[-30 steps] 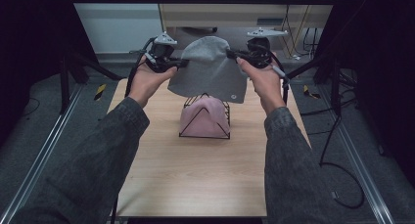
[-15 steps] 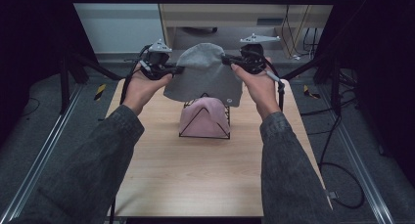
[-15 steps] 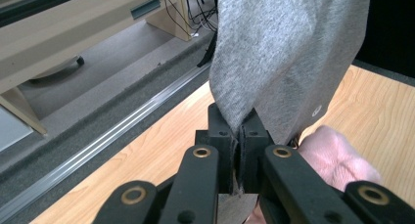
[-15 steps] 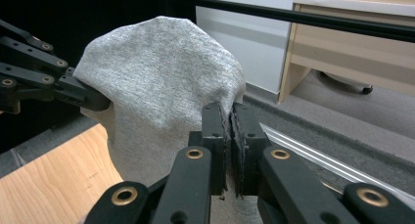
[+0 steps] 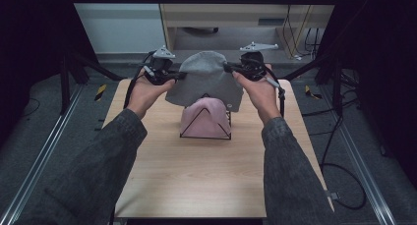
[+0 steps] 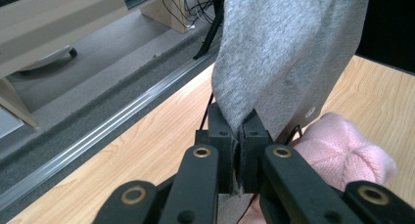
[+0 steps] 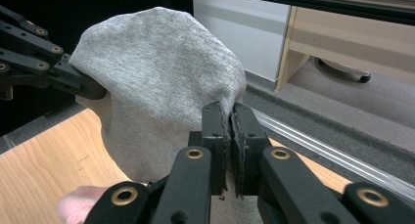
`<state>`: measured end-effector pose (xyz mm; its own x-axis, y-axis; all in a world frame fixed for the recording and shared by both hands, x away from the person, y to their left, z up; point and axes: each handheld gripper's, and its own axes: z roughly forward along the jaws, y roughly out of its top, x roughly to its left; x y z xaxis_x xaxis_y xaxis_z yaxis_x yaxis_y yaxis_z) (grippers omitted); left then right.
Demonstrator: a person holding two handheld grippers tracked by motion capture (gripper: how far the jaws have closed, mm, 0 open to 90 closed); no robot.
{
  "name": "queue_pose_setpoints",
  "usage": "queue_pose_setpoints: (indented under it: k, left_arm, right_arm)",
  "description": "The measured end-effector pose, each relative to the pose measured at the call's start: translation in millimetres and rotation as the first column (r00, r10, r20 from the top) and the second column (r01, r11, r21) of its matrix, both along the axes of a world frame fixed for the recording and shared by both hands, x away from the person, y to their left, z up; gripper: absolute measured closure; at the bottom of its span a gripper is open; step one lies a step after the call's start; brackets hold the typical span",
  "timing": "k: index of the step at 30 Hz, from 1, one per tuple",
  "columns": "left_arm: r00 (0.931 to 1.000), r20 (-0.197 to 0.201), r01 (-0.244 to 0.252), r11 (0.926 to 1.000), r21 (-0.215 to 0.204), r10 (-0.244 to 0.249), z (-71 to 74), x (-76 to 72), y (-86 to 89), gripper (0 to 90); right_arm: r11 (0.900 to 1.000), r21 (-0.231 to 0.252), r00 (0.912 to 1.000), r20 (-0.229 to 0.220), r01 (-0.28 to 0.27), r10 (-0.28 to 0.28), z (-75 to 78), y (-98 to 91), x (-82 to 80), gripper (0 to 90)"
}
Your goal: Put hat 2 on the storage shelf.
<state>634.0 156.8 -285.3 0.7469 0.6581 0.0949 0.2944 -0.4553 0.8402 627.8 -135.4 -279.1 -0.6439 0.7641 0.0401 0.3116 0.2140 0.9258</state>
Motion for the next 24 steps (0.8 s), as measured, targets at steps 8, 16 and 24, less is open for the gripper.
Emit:
queue_pose_setpoints:
  k: [8, 16, 24]
  left_arm:
    - [0.9999, -0.010, -0.010, 0.9999, 0.001, 0.010, -8.7, 3.9, 2.4, 86.9]
    - [0.9996, -0.024, -0.016, 0.9998, 0.012, 0.017, -19.4, 5.8, 4.6, 86.8]
    - [0.9984, -0.050, -0.024, 0.9995, 0.022, 0.025, -37.2, 6.7, 10.0, 86.8]
  right_arm:
    - [1.0000, 0.002, 1.0000, -0.006, -0.006, 0.006, -7.9, 1.5, 0.3, 85.8]
    - [0.9997, -0.019, 0.9994, -0.028, -0.018, 0.018, -19.7, 8.4, 2.6, 85.8]
    - [0.9985, -0.045, 0.9987, -0.041, -0.031, 0.029, -29.5, 12.2, 0.7, 85.8]
